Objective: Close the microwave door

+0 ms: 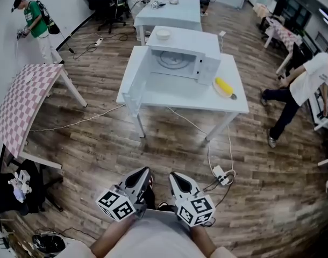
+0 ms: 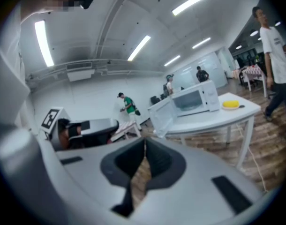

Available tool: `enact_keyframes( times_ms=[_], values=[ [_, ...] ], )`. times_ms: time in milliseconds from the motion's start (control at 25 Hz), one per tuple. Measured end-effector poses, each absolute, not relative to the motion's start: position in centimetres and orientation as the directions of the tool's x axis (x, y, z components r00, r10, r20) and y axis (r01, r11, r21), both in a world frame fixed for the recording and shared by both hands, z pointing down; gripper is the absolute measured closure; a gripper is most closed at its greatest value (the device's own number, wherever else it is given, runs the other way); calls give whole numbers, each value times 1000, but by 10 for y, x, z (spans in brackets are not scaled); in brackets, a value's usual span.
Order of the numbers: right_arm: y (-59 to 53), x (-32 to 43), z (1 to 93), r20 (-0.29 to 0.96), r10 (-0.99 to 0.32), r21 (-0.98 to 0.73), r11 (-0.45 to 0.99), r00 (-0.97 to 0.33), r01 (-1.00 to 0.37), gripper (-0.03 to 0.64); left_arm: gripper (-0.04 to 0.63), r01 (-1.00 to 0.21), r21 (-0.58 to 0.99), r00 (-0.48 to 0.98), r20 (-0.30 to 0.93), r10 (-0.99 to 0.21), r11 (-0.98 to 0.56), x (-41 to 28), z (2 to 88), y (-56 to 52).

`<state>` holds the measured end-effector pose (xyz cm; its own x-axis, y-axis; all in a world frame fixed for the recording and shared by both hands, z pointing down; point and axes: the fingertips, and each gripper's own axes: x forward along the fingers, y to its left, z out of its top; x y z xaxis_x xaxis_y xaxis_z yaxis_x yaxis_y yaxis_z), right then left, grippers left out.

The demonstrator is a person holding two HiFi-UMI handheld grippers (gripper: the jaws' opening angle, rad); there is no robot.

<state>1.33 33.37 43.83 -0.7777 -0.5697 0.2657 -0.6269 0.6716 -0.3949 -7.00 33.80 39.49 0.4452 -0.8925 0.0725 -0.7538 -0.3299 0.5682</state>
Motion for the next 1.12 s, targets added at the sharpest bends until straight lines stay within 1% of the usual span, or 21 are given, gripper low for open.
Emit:
enact_keyframes(
  times_ms=[440, 760, 1120],
  values=[
    [295, 2, 438, 299, -605, -384, 632, -738, -673, 594, 577, -718, 593, 484, 51, -873, -364, -88, 394, 292],
    [256, -42, 438, 299, -604, -386, 632, -739, -672, 594, 577, -700, 624, 490, 66, -869, -347, -132, 403, 249],
    [208, -84, 440, 313, -630, -381, 602, -710, -702, 594, 577, -691, 614, 522, 58, -851, -381, -169, 399, 209]
  ],
)
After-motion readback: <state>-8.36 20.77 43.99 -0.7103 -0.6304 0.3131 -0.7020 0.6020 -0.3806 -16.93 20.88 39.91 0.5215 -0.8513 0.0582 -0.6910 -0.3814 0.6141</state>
